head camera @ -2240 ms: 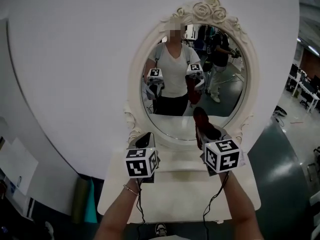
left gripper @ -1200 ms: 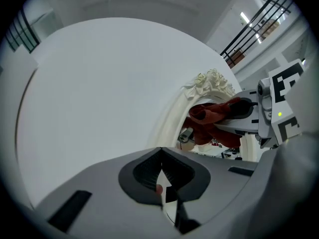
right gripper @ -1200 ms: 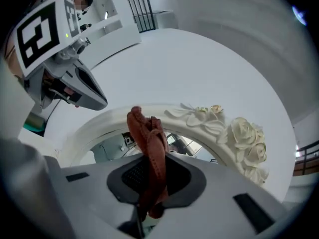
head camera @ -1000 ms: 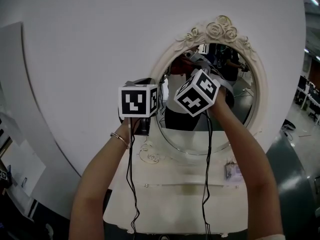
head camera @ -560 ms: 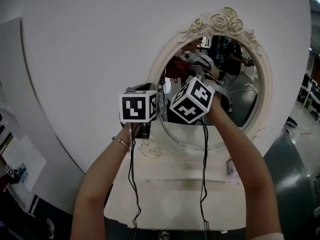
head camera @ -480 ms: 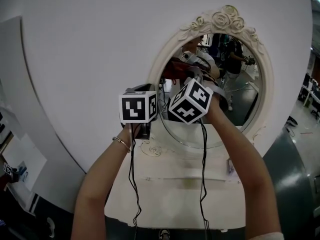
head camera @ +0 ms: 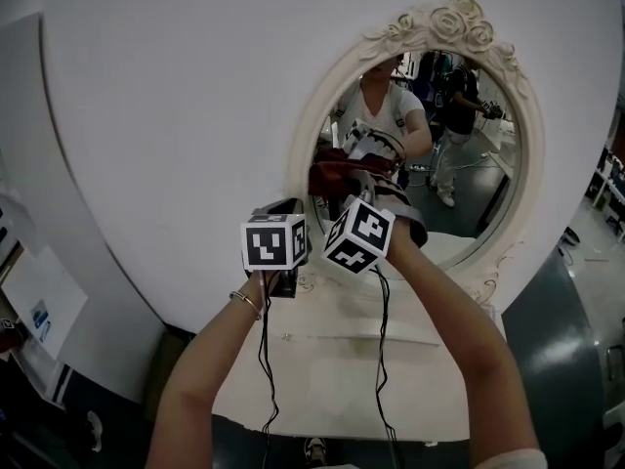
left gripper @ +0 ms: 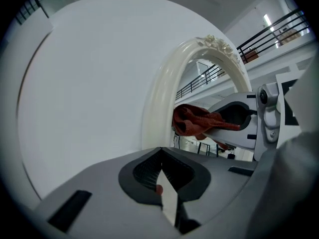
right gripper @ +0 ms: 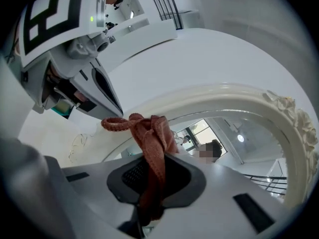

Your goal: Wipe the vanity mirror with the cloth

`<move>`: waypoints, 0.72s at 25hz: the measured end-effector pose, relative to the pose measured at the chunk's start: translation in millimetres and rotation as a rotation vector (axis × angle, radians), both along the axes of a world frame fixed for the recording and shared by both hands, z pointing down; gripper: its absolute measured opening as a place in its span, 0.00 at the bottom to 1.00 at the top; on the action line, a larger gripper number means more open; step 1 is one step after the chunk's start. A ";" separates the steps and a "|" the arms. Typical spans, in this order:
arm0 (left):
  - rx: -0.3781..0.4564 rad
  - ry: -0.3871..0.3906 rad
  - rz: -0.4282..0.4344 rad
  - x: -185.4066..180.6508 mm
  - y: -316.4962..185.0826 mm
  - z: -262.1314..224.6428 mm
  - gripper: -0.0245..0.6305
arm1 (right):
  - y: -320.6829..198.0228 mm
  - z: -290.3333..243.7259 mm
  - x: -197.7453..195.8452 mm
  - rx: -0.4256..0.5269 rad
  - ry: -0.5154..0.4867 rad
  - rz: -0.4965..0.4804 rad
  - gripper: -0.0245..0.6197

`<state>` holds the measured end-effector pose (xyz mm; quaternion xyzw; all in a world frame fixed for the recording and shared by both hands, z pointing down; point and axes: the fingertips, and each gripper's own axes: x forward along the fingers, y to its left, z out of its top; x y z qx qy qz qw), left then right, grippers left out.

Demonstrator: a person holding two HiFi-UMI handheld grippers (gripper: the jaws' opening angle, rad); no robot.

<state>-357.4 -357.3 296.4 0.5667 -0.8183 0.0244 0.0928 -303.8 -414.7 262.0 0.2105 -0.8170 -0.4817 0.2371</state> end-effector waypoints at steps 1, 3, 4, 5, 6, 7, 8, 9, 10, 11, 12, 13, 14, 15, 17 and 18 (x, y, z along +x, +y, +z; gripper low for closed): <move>-0.009 0.006 0.000 0.2 0.2 9.8 0.05 | 0.7 11.0 -1.1 0.002 0.016 -0.006 0.13; -0.023 0.015 0.001 1.7 0.7 26.8 0.05 | 1.3 31.5 -1.6 0.006 0.046 -0.015 0.13; -0.030 0.019 0.003 2.7 1.3 34.0 0.05 | 1.4 41.4 -1.1 0.006 0.060 -0.019 0.13; -0.035 0.024 0.006 3.8 2.0 40.7 0.05 | 1.4 51.5 -0.2 0.003 0.075 -0.022 0.13; -0.039 0.030 0.009 4.9 2.8 47.0 0.05 | 1.2 61.9 0.9 -0.001 0.090 -0.024 0.13; -0.041 0.037 0.012 6.0 3.5 52.8 0.05 | 0.9 72.6 2.1 -0.009 0.106 -0.026 0.13; -0.042 0.045 0.016 7.2 4.0 58.4 0.05 | 0.4 83.8 3.4 -0.019 0.121 -0.027 0.13; -0.045 0.054 0.020 8.5 4.3 64.3 0.05 | -0.3 95.4 4.9 -0.032 0.137 -0.027 0.13; -0.049 0.062 0.023 10.1 4.4 70.8 0.05 | -1.2 107.2 6.5 -0.046 0.151 -0.026 0.13; -0.056 0.069 0.026 12.1 4.3 78.0 0.05 | -2.3 119.0 8.3 -0.062 0.163 -0.024 0.13; -0.065 0.076 0.029 14.3 4.1 85.7 0.05 | -3.3 130.8 10.2 -0.079 0.174 -0.022 0.13; -0.075 0.082 0.031 16.9 3.7 93.9 0.05 | -4.3 142.7 12.2 -0.096 0.185 -0.019 0.13; -0.085 0.089 0.033 19.7 3.2 102.5 0.05 | -5.2 154.7 14.3 -0.113 0.198 -0.015 0.13; -0.096 0.097 0.037 22.8 2.6 111.3 0.05 | -6.2 166.9 16.7 -0.128 0.213 -0.011 0.13; -0.119 0.110 0.048 29.3 1.1 128.7 0.05 | -8.6 190.0 21.9 -0.150 0.246 0.000 0.13; -0.130 0.116 0.053 32.2 0.6 137.0 0.05 | -9.8 200.5 24.5 -0.158 0.261 0.005 0.13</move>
